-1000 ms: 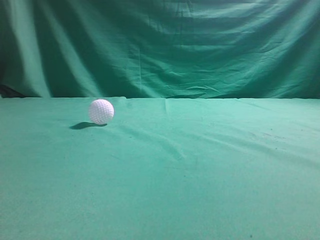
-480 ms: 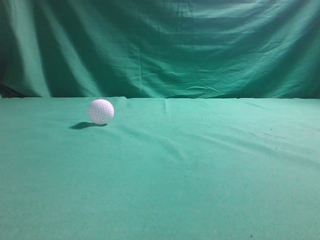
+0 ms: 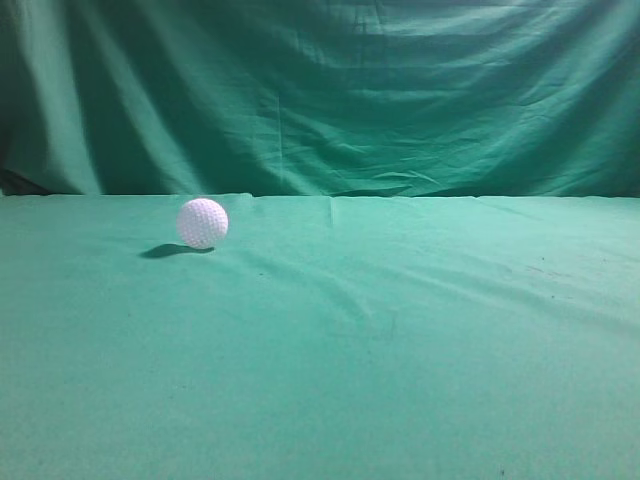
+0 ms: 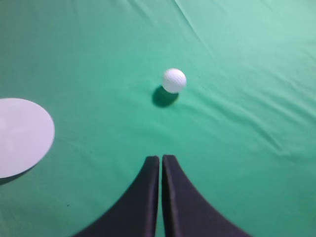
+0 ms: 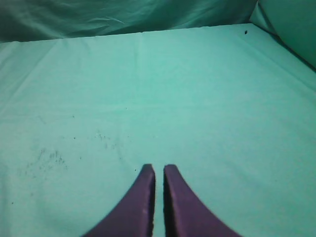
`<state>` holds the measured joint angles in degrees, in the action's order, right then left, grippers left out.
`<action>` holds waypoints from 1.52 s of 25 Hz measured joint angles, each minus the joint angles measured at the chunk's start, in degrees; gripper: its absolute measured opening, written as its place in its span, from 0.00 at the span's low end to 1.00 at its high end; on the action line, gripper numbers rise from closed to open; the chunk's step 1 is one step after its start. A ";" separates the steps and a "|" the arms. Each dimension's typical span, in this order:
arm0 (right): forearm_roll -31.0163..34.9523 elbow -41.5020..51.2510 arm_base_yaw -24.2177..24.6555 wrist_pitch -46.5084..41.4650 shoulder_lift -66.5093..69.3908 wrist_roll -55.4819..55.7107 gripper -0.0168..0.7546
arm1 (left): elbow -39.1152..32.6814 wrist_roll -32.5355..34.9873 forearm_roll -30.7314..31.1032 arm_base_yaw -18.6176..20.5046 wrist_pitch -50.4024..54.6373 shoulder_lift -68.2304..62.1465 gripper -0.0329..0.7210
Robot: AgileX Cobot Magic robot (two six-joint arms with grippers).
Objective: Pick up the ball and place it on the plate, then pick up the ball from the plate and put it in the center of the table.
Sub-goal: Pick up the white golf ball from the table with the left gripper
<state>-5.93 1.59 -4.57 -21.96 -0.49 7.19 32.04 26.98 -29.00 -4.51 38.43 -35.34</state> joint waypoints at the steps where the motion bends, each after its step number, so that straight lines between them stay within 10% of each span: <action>1: 0.00 0.00 0.00 0.00 0.00 0.00 0.10 | 2.16 0.51 0.00 0.00 2.18 -2.30 0.04; 18: 0.00 0.00 0.00 0.00 0.00 0.00 0.10 | 15.79 -1.89 8.25 -22.94 -1.96 -33.82 0.04; 24: 0.00 0.00 0.00 0.00 0.00 0.00 0.10 | 25.88 -15.71 23.11 -24.65 1.60 -47.87 0.04; 32: 0.00 0.00 0.00 0.00 0.00 0.00 0.10 | 37.13 -17.29 24.24 -24.65 1.94 -60.35 0.04; 34: 0.00 0.00 0.00 0.00 0.00 0.00 0.10 | 38.90 -17.64 24.49 -24.65 1.94 -62.86 0.10; 38: 0.00 0.00 0.00 0.00 0.00 0.00 0.10 | 40.68 -20.06 25.88 -24.65 1.58 -66.73 0.55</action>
<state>-5.93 1.59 -4.57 -21.96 -0.49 7.19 72.71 6.92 -3.12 -29.16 40.00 -102.08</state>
